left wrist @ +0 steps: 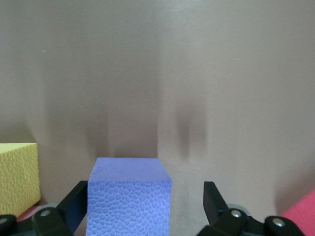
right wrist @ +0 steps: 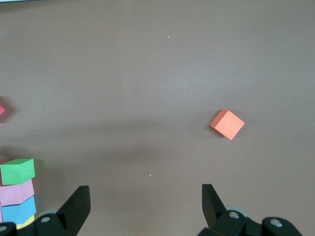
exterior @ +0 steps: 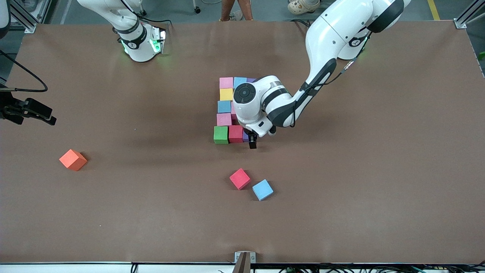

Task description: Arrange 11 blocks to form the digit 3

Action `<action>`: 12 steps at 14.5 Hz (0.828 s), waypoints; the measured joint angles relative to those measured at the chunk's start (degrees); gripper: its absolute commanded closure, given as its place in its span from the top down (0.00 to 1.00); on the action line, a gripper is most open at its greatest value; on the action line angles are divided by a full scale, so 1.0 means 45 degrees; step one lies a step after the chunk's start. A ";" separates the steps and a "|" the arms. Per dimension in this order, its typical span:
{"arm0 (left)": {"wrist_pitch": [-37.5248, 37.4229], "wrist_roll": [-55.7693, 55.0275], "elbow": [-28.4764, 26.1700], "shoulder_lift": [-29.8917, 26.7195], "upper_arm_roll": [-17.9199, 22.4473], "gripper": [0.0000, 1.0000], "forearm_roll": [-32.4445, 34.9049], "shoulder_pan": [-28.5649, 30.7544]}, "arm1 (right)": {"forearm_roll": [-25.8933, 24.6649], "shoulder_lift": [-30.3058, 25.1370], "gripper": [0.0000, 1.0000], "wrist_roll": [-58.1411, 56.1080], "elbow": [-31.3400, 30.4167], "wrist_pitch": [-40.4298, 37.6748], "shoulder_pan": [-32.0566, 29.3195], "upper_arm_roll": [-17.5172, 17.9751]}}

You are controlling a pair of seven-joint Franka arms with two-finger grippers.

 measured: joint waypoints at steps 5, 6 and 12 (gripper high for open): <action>-0.0602 0.1327 0.0336 -0.0622 -0.0118 1.00 0.0000 0.0016 | 0.0000 0.0000 1.00 0.0000 0.0002 0.0002 0.0000 -0.0002; -0.0675 0.1532 0.0344 -0.0779 -0.0134 1.00 -0.0001 0.0014 | 0.0000 0.0000 1.00 0.0000 0.0001 0.0002 0.0000 -0.0003; -0.1820 0.6227 0.0423 -0.1965 -0.0093 1.00 -0.1215 0.0685 | 0.0000 -0.0001 1.00 0.0000 0.0004 0.0002 0.0001 0.0002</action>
